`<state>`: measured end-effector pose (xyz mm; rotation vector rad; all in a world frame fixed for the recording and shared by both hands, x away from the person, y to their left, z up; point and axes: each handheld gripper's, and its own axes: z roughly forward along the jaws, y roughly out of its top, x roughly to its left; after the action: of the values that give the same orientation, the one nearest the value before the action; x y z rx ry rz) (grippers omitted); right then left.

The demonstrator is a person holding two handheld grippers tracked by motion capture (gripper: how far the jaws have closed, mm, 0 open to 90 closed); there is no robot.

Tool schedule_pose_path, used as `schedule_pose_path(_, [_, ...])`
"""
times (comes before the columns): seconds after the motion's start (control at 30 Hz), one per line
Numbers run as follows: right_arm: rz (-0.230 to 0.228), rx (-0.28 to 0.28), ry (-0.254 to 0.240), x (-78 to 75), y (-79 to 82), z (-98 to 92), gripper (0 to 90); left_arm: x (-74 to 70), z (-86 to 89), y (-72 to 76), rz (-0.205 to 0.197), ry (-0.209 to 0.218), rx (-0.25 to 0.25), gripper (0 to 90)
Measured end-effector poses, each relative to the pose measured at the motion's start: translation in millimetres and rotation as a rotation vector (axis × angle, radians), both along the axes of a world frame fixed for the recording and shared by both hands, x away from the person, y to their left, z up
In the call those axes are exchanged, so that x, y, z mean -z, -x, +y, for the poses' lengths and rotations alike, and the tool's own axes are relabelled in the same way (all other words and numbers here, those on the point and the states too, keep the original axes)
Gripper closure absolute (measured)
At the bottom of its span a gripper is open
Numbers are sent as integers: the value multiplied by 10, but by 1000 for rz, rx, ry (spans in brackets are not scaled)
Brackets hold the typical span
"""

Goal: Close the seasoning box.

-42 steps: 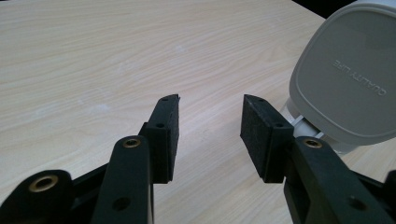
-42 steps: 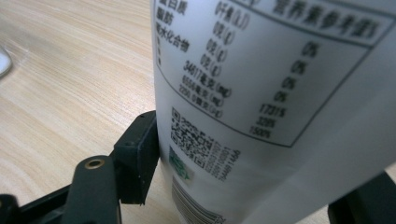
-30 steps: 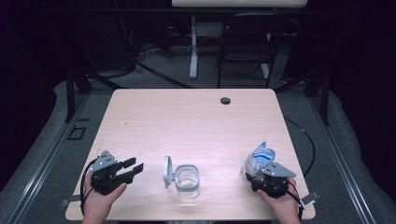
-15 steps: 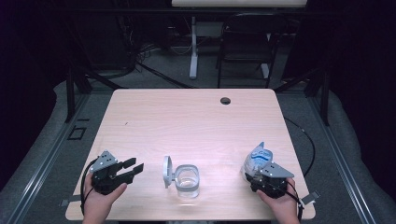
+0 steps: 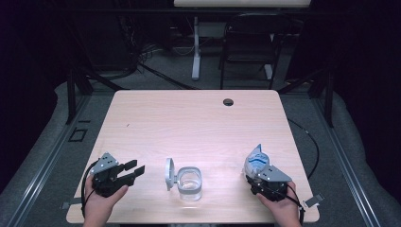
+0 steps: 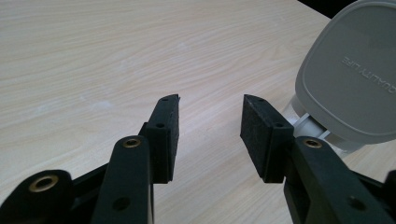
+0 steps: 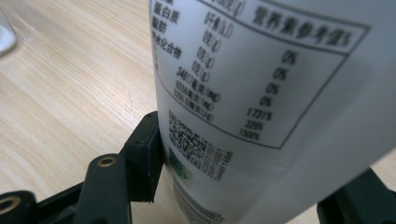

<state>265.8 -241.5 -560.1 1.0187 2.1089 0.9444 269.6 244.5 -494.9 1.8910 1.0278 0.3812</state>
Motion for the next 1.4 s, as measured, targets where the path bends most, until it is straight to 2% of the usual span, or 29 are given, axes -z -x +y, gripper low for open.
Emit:
schedule_pose_path(0.2, [-39,-7,3,-76,32,37,402,1,4,1,-1,4,-5,573])
schedule_pose_path(0.27, [-55,-15,17,-144,65,55,402,-2,7,0,-3,10,-6,570])
schedule_pose_path(0.6, [-73,-31,3,-328,84,151,402,10,72,-12,1,21,-24,559])
schedule_pose_path(0.8, [-107,-57,45,-439,31,331,402,-23,87,-12,-2,36,-23,545])
schedule_pose_path(1.17, [-95,-101,68,-534,-85,592,402,-11,120,-17,0,25,-32,529])
schedule_pose_path(1.4, [-113,-146,122,-577,-209,844,402,-34,115,-3,-11,21,-35,527])
